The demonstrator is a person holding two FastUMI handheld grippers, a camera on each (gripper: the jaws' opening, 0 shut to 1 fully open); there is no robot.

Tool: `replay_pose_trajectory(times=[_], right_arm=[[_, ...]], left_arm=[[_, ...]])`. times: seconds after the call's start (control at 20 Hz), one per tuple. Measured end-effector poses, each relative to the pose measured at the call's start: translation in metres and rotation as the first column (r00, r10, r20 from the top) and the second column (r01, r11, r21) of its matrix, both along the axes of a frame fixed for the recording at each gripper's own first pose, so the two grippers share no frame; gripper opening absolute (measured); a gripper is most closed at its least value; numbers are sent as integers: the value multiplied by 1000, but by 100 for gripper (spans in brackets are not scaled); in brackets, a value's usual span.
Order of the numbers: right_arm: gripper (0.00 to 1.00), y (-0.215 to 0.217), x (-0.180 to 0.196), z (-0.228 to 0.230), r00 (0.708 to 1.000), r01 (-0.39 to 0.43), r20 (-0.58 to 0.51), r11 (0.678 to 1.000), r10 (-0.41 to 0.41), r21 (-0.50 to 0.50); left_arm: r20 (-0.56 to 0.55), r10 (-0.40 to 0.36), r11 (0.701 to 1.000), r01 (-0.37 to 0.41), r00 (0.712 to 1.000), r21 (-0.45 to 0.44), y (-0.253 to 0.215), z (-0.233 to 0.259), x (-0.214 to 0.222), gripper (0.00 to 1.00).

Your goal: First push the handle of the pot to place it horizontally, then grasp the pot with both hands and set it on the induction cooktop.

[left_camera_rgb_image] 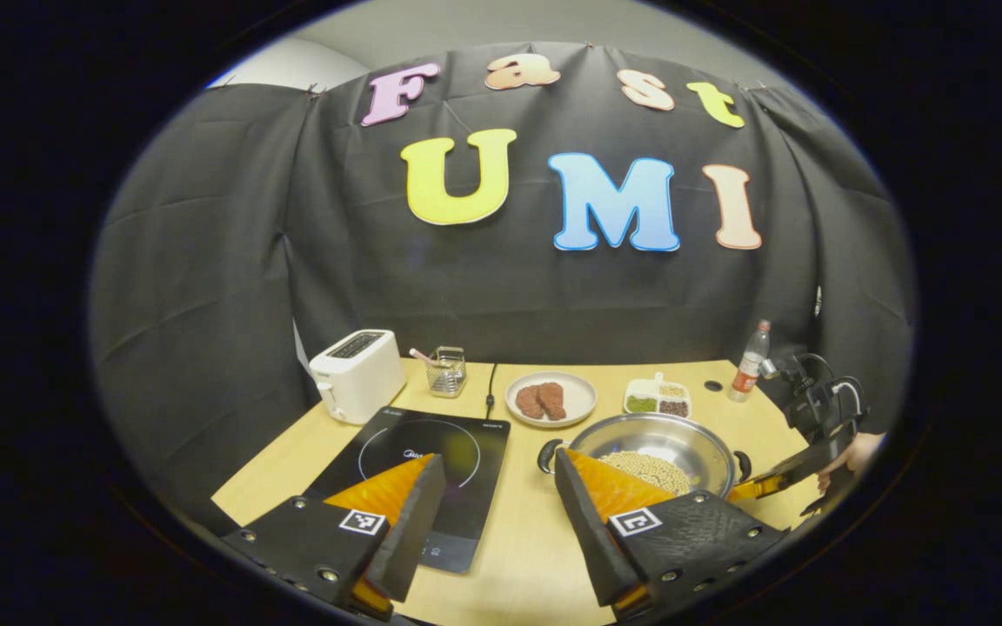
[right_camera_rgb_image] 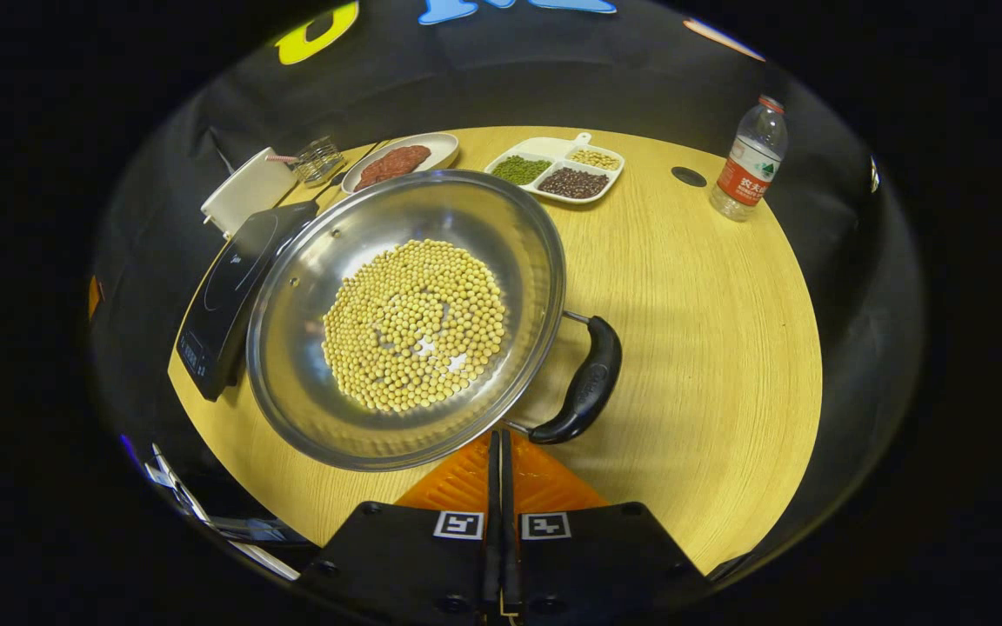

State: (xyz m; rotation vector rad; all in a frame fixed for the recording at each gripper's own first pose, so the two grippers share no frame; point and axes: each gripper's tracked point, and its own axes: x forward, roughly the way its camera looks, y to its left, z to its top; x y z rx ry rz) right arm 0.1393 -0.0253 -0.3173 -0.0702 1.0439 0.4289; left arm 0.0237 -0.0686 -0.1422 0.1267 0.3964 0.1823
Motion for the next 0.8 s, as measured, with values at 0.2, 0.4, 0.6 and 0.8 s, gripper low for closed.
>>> replay_pose_trajectory(times=[0.2,0.4,0.6,0.8], right_arm=[[2,-7,19,-1,1000,-19,7,1000,19,8],[2,-9,34,-1,1000,-21,-1,998,21,53],[0,-13,44,1,1000,6,-23,995,-3,103],[2,-21,42,4,1000,14,-17,994,-12,109]], left_arm=[[-12,39,999,-39,999,6,-6,-5,-6,78],[-24,95,995,-94,995,31,-17,-12,-17,75],[-58,138,990,-139,989,-24,-44,-28,-32,78],[-100,149,982,-159,984,-103,-55,-41,-38,76]])
